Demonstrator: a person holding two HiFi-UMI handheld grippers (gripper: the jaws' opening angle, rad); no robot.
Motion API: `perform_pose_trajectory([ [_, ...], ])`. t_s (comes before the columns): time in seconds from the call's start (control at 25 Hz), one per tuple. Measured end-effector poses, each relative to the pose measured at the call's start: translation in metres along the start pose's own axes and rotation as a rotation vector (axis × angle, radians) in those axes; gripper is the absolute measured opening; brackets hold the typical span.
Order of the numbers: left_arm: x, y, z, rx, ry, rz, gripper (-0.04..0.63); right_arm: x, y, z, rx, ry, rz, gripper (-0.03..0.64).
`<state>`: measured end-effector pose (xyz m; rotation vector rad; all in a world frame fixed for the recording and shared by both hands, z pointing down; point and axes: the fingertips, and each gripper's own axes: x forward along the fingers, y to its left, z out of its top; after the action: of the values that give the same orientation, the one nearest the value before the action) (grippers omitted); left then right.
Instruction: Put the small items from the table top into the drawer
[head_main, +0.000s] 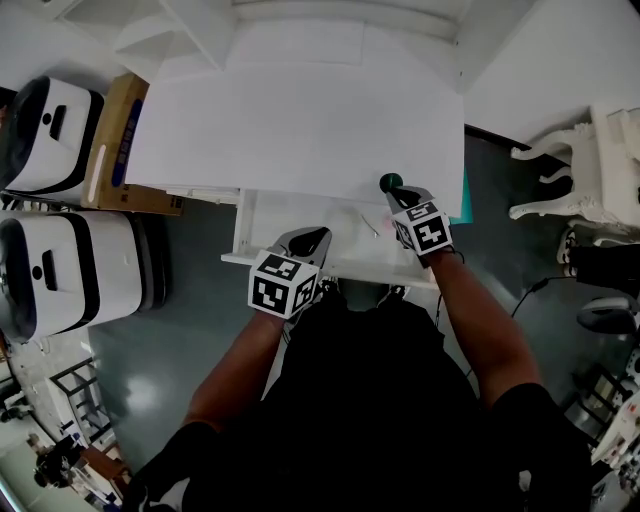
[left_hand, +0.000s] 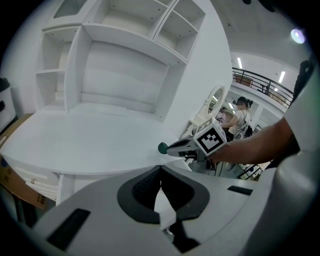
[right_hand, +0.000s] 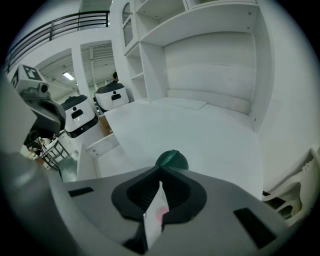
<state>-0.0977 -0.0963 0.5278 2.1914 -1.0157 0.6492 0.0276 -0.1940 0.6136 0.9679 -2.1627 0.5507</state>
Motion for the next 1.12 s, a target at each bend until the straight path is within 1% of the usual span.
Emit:
perform_pose_trajectory([
  [0.16, 0.003, -0.003, -0.002, 0.009, 0.007, -0.010, 0.009, -0.017, 0.017, -0.017, -0.053, 0.017, 0.069, 0.037],
  [0.28, 0.005, -0.005, -0.002, 0.015, 0.015, -0.016, 0.011, -0.027, 0.028, -0.039, -0.096, 0.058, 0.107, 0.037],
  [0.44, 0.010, -0.011, -0.002, 0.025, 0.023, -0.027, 0.010, -0.026, 0.037, -0.083, -0.135, 0.175, 0.140, 0.037],
  [0.6, 0.013, -0.018, -0.001, 0.032, 0.024, -0.036, 0.010, -0.013, 0.039, -0.132, -0.106, 0.321, 0.166, 0.037],
  [0.68, 0.014, -0.020, -0.002, 0.033, 0.027, -0.037, 0.010, -0.006, 0.040, -0.150, -0.098, 0.379, 0.176, 0.037],
  [0.8, 0.013, -0.020, -0.005, 0.033, 0.033, -0.034, 0.009, 0.006, 0.044, -0.168, -0.106, 0.454, 0.195, 0.037],
  [0.92, 0.010, -0.018, -0.009, 0.024, 0.038, -0.025, 0.011, 0.017, 0.047, -0.176, -0.138, 0.509, 0.205, 0.037],
  [1.12, 0.006, -0.014, -0.014, 0.007, 0.042, -0.008, 0.010, 0.029, 0.041, -0.192, -0.141, 0.615, 0.176, 0.037],
])
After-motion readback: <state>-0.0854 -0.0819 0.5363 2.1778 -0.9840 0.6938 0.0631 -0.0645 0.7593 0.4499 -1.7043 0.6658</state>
